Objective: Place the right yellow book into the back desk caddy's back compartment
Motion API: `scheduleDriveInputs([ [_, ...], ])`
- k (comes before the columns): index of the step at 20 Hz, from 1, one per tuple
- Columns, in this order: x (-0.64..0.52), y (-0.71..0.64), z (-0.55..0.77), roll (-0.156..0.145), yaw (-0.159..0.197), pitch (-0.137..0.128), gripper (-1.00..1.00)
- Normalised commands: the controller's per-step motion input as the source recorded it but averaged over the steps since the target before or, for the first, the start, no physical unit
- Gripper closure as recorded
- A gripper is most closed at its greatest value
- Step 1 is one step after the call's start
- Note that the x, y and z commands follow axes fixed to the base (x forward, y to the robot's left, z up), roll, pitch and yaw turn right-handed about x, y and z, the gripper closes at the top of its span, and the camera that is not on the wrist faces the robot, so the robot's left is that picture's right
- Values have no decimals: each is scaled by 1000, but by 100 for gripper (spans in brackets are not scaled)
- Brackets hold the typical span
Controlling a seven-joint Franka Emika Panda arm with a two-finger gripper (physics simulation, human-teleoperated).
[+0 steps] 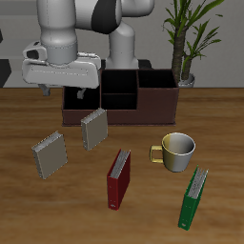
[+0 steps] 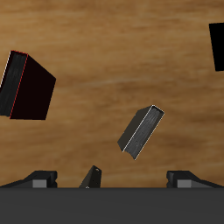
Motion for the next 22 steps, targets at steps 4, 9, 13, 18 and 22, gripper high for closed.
scheduleDriveInputs([
  [4,78,-155,-50,-15,-36,-29,-100],
  [9,42,-295,-217,-11,-77,-28,-100],
  [13,58,-207,-319,-14,-46,-3,-100],
  [18,82,-139,-311,-17,-49,-3,-100],
  [22,37,-94,-248,-21,-20,6,-100],
])
